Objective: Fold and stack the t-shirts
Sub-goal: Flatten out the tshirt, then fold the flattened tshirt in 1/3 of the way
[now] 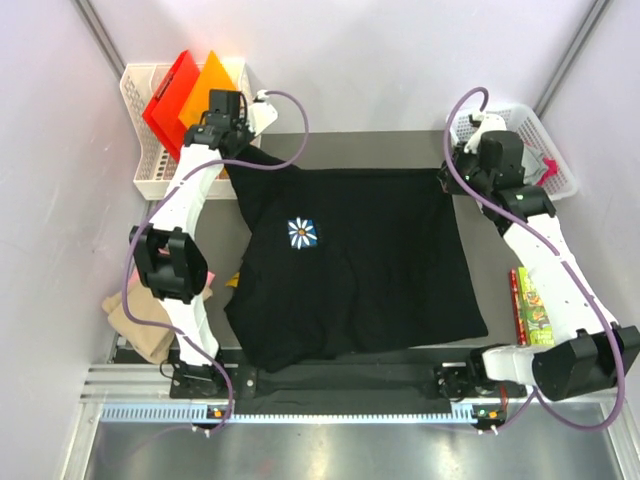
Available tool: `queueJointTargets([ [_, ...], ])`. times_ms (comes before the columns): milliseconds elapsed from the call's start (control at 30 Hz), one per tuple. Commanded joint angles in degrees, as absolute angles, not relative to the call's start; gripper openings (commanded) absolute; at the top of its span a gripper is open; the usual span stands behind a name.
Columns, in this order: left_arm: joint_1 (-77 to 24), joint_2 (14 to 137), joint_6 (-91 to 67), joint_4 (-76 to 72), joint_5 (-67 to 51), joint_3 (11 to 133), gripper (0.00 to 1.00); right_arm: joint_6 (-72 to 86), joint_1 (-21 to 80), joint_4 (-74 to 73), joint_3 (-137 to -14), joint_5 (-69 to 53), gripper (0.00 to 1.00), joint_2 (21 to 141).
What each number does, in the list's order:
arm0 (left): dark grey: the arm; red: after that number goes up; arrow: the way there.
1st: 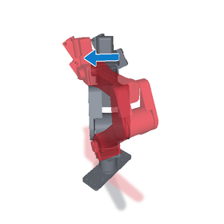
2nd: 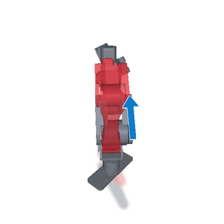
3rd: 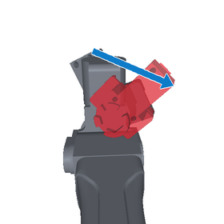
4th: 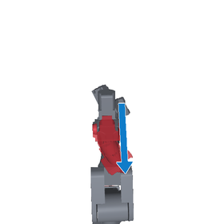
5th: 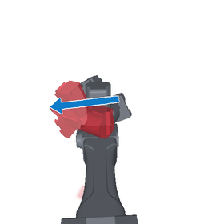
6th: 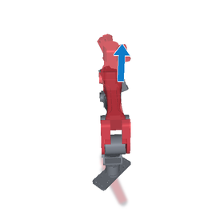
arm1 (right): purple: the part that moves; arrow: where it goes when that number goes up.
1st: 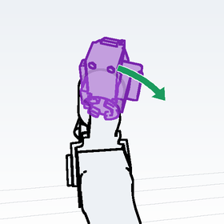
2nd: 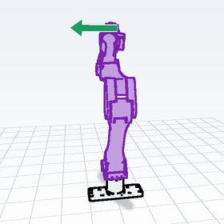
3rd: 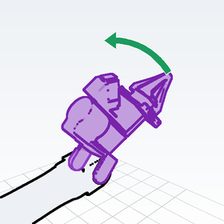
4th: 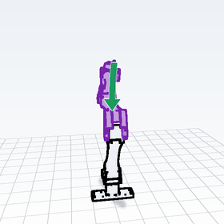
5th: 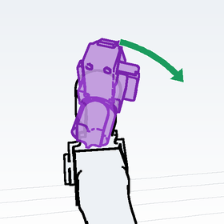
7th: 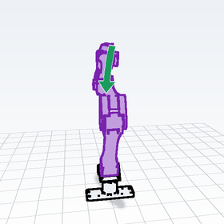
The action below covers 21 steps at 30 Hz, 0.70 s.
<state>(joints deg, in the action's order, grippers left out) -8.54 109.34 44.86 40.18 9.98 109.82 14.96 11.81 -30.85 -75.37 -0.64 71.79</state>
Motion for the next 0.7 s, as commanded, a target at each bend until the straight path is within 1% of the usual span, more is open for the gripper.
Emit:
queueJointTargets([
  [0, -10.28, 109.77, 47.63, 34.28, 16.69, 114.78, 0.00, 13.80, 10.99, -24.17, -74.98, 1.84, 0.00, 72.59],
  [267, -15.11, 112.15, 54.14, 30.15, 27.14, 119.26, 0.00, 13.27, 10.90, -22.50, -70.67, 2.72, 0.00, 76.19],
  [467, -16.08, 112.32, 62.13, 24.45, 32.25, 119.27, 0.00, 13.10, 10.90, -21.27, -68.73, 3.34, 0.00, 78.39],
  [667, -17.14, 113.91, 69.34, 19.96, 36.56, 117.26, 0.00, 12.75, 10.20, -20.83, -70.13, 3.52, 0.00, 81.47],
])
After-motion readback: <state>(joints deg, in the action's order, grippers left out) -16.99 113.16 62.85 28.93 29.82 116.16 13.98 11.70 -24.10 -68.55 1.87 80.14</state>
